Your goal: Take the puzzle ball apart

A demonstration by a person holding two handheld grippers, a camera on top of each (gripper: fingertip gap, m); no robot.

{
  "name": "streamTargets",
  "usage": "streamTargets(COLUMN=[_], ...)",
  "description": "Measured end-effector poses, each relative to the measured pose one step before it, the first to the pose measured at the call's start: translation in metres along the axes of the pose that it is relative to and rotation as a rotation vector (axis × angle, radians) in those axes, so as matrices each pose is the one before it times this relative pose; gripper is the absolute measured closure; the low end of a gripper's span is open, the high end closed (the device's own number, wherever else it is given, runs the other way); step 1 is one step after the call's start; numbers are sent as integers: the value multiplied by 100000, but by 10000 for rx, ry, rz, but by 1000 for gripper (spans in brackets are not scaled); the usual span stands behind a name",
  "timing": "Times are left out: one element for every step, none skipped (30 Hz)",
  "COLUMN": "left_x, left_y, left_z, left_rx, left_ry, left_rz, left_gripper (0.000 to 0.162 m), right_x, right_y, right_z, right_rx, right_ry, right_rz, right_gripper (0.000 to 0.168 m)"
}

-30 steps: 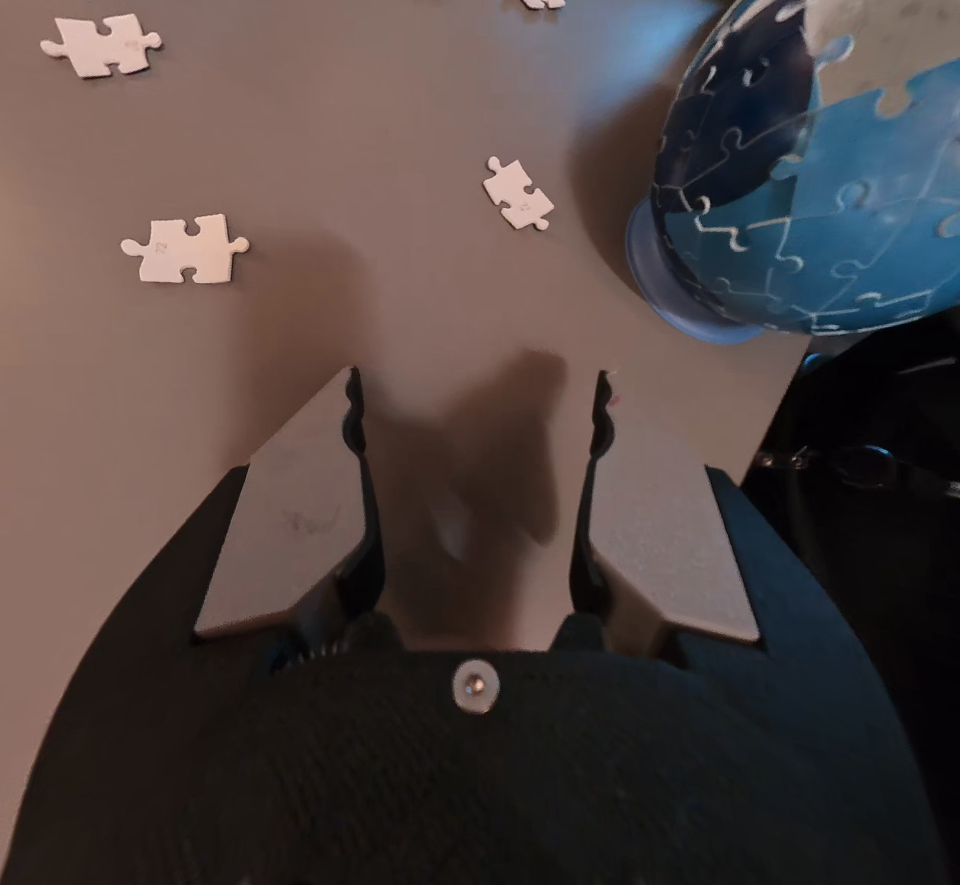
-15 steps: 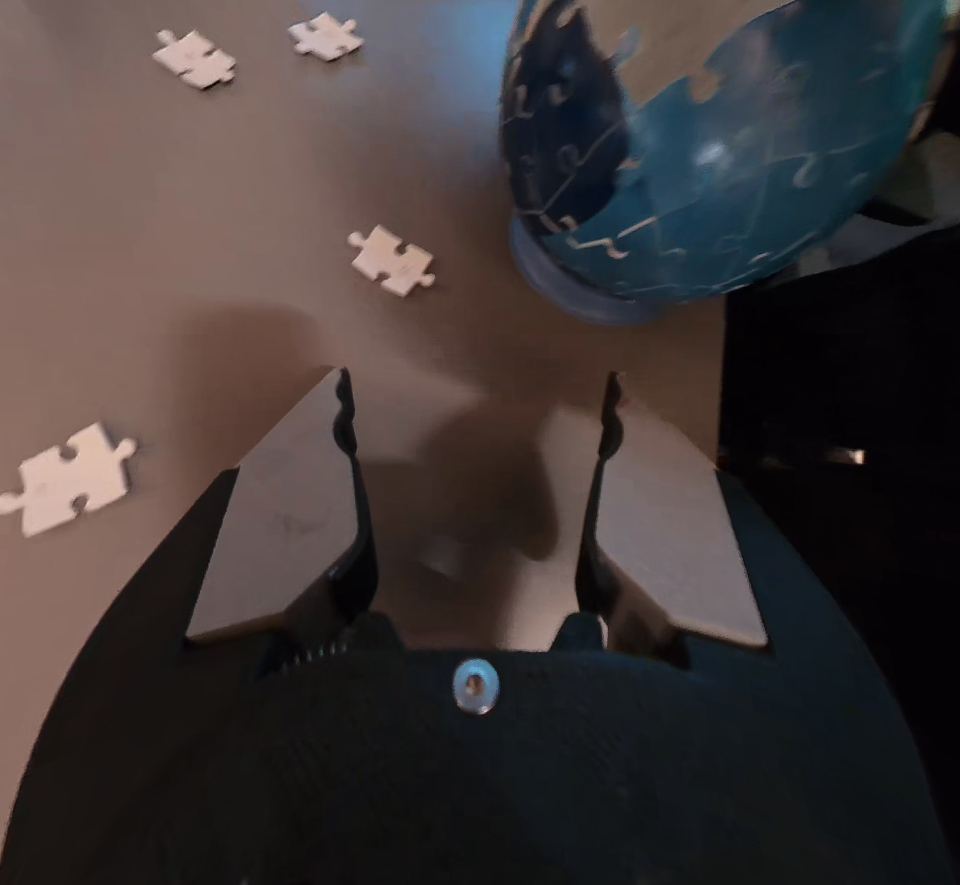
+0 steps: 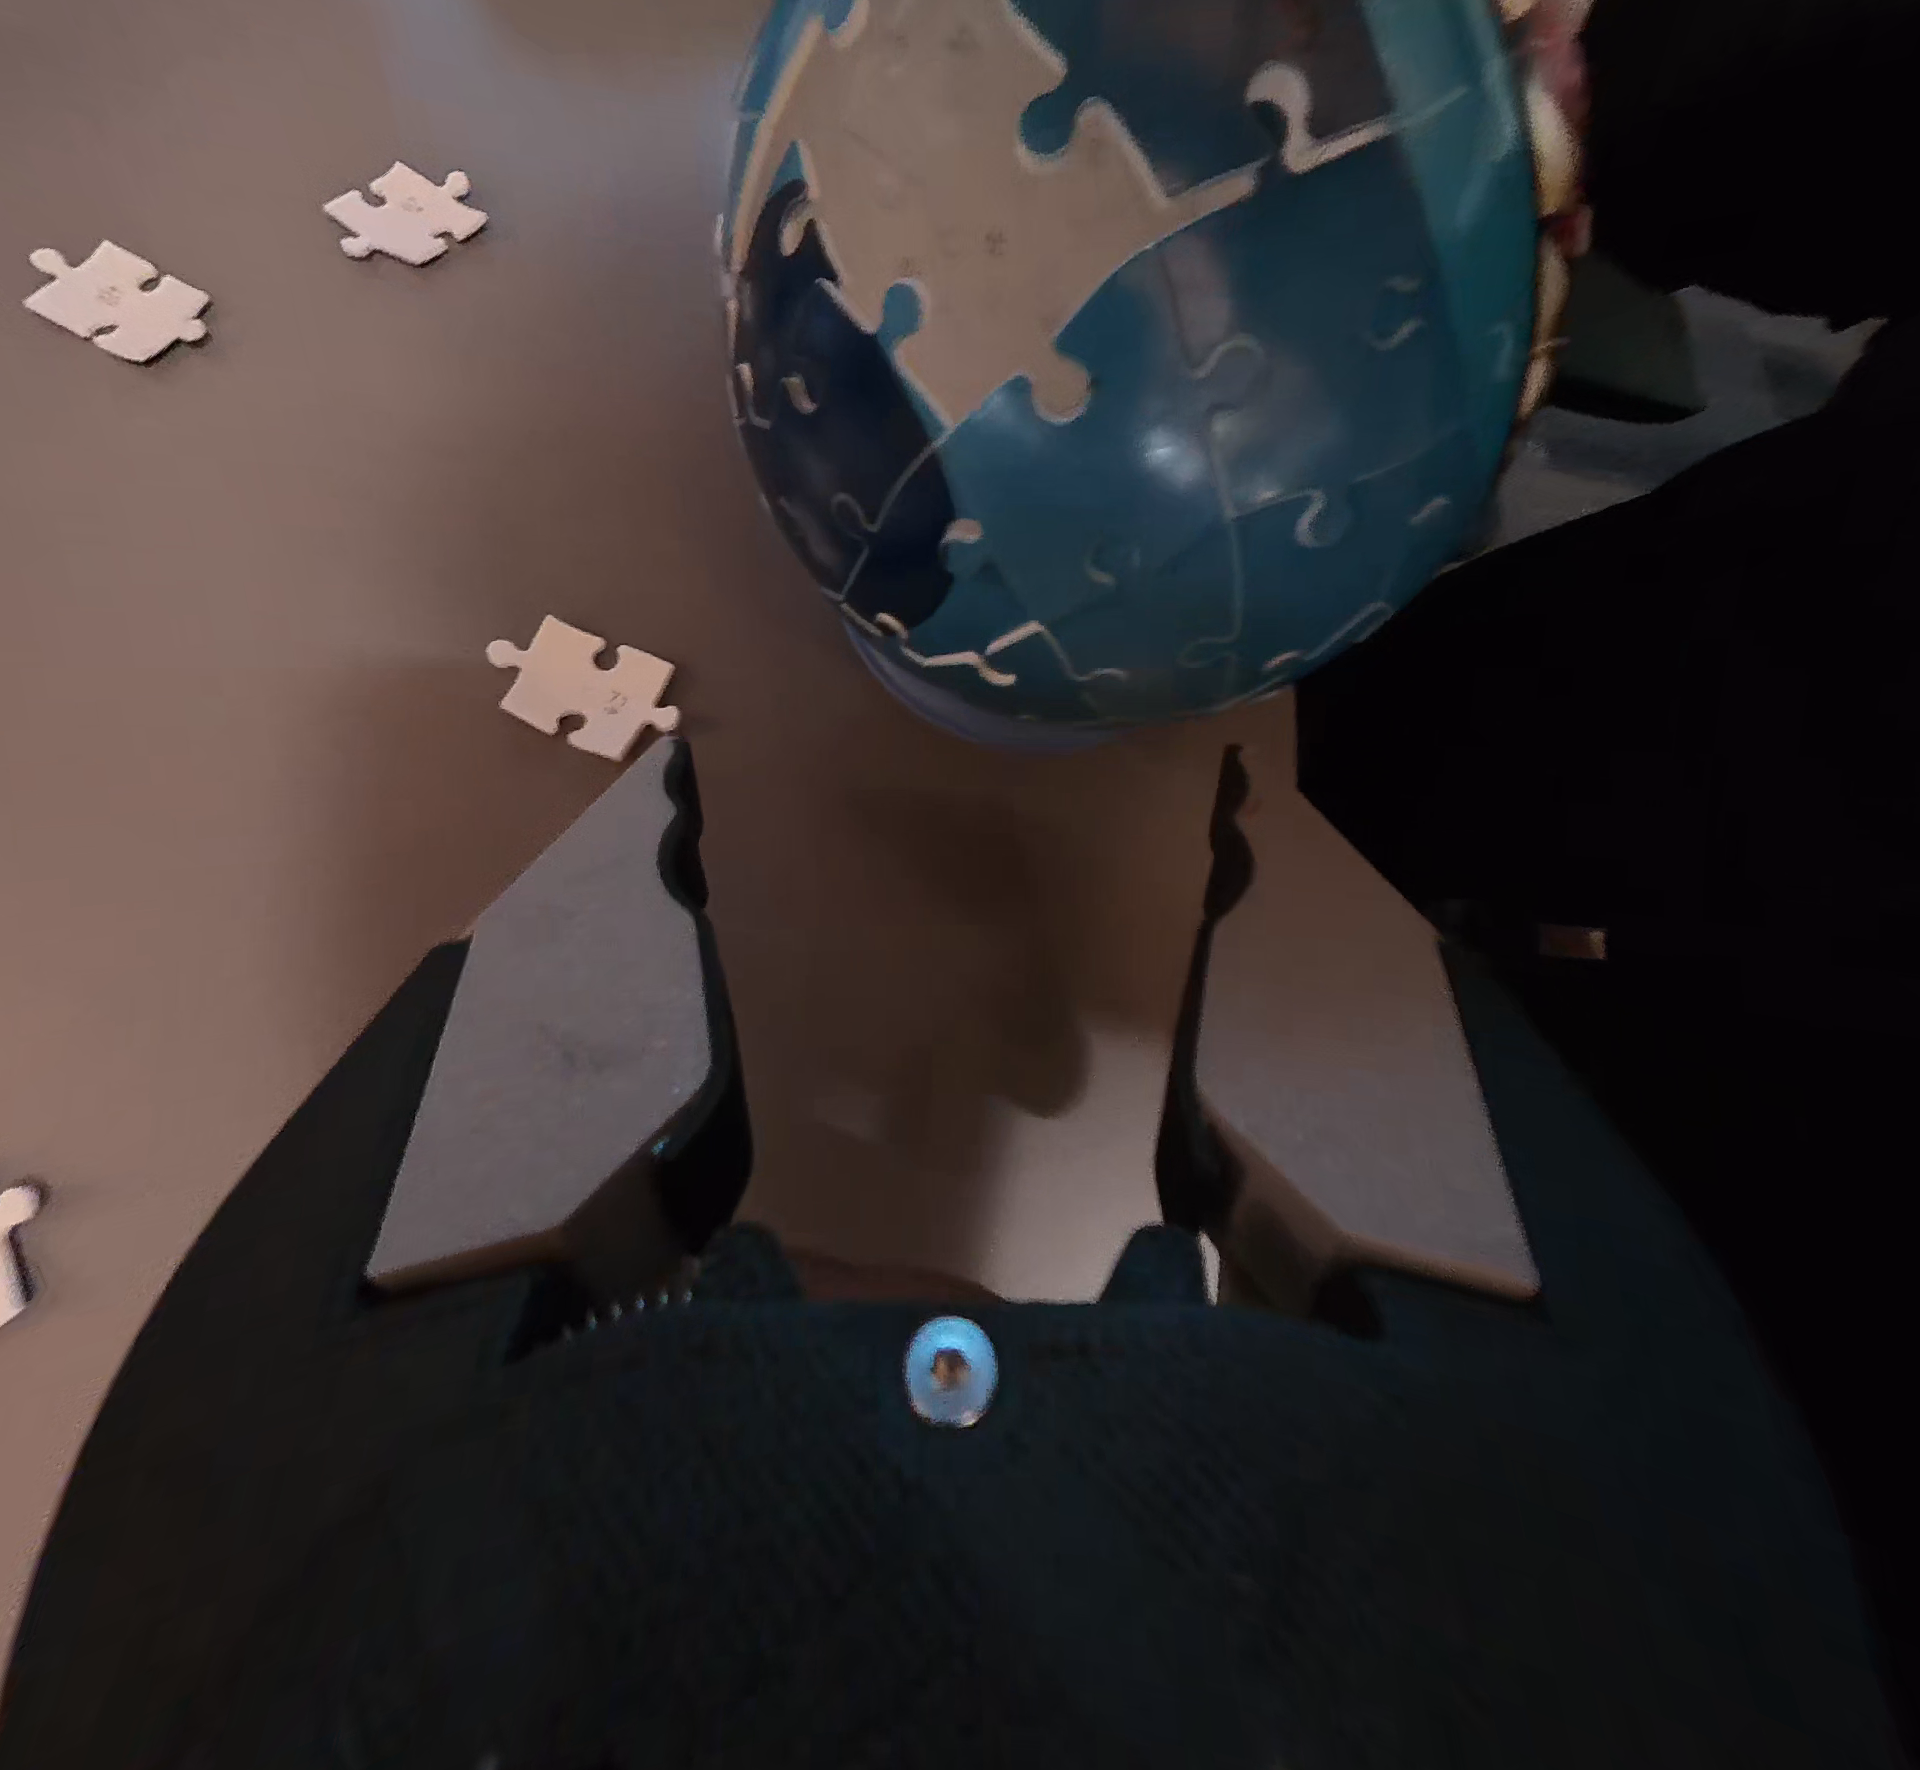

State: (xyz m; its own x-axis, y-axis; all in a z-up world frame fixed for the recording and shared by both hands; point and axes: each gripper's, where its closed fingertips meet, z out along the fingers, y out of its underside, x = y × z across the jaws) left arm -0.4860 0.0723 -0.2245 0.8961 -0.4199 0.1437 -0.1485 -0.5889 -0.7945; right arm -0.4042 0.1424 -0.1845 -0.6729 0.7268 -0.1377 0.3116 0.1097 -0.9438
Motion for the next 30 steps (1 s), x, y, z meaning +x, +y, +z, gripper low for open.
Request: streamTargets(left_x=[380, 391, 361, 291, 253, 250, 165, 58, 40, 153, 208, 222, 244, 247, 218, 241, 305, 382, 386, 400, 333, 153, 44, 82, 192, 301, 396, 403, 367, 344], left_y=[-218, -203, -144, -72, 19, 89, 105, 140, 191, 168, 128, 59, 33, 14, 16, 1, -27, -43, -67, -85, -58, 45, 67, 44, 38, 60, 45, 40, 41, 31], left_z=[-75, -73, -49, -34, -11, 6, 32, 78, 110, 124, 126, 105, 88, 68, 59, 38, 31, 24, 14, 23, 27, 46, 57, 70, 62, 51, 43, 54, 58, 79], left_rx=[133, 116, 88, 62, 31, 13, 12, -3, -38, -40, -16, 9, 30, 28, 14, 19, 36, 33, 28, 28, -7, -80, -73, -41, -26, -24, -17, -1, 4, -2], left_ry=[148, 151, 137, 94, 84, 81, 31, -29, -22, 53, 85, 86, 97, 74, 47, 45, 78, 107, 106, 96, 39, -66, -116, -88, -17, 58, 100, 90, 53, 31], left_rz=[-65, -64, -55, -71, -92, -77, -26, 12, 8, -20, -56, -67, -53, -39, -21, -5, 4, 6, 2, 5, 13, 46, 63, 40, -7, -49, -56, -29, 18, 50], left_gripper=[66, 66, 67, 68, 69, 70, 70, 70, 70, 70, 70, 70, 70, 71, 71, 71, 72, 73, 73, 73, 71, 69, 69, 69, 68, 69, 69, 70, 71, 71], right_x=[161, 155, 96, 114, 125, 90, -9, -54, 41, 128, 114, 37, 22, 23, 121, 304, 289, 183, 147, 185, 151, 119, 153, 184, 258, 359, 408, 398, 424, 411], right_y=[10, -52, -94, -90, -120, -145, -131, -35, 58, 141, 148, 86, 10, 32, 84, 112, 83, 51, 52, 50, 32, -12, -3, -19, -11, -4, 10, -8, -22, -28], right_z=[152, 108, 84, 58, 46, 41, 45, 80, 105, 97, 97, 65, 6, -61, -114, -140, -126, -95, -69, -43, -22, -21, -34, -51, -78, -100, -100, -81, -36, 6], right_rx=[-72, -30, -7, -11, -4, 8, -8, -60, -114, -142, -127, -68, -13, 3, -6, -6, 4, 20, 20, 4, 4, 24, 20, 30, 50, 50, 35, 44, 40, 22], right_ry=[62, 47, 10, 41, 67, 81, 44, 33, 90, 146, 121, 40, -1, -1, 64, 138, 88, -1, -10, 32, 11, -10, -3, 12, 29, 50, 42, 30, 40, 24], right_rz=[-72, -34, 5, 10, -9, -24, -50, -77, -96, -124, -119, -45, 4, -46, -87, -53, 30, 63, 35, -13, -33, -20, -12, -33, -35, 20, 55, 24, 9, 23], right_gripper=[86, 86, 87, 88, 88, 88, 89, 89, 89, 89, 89, 88, 88, 89, 90, 90, 90, 90, 91, 90, 90, 90, 90, 90, 90, 90, 91, 92, 92, 93])
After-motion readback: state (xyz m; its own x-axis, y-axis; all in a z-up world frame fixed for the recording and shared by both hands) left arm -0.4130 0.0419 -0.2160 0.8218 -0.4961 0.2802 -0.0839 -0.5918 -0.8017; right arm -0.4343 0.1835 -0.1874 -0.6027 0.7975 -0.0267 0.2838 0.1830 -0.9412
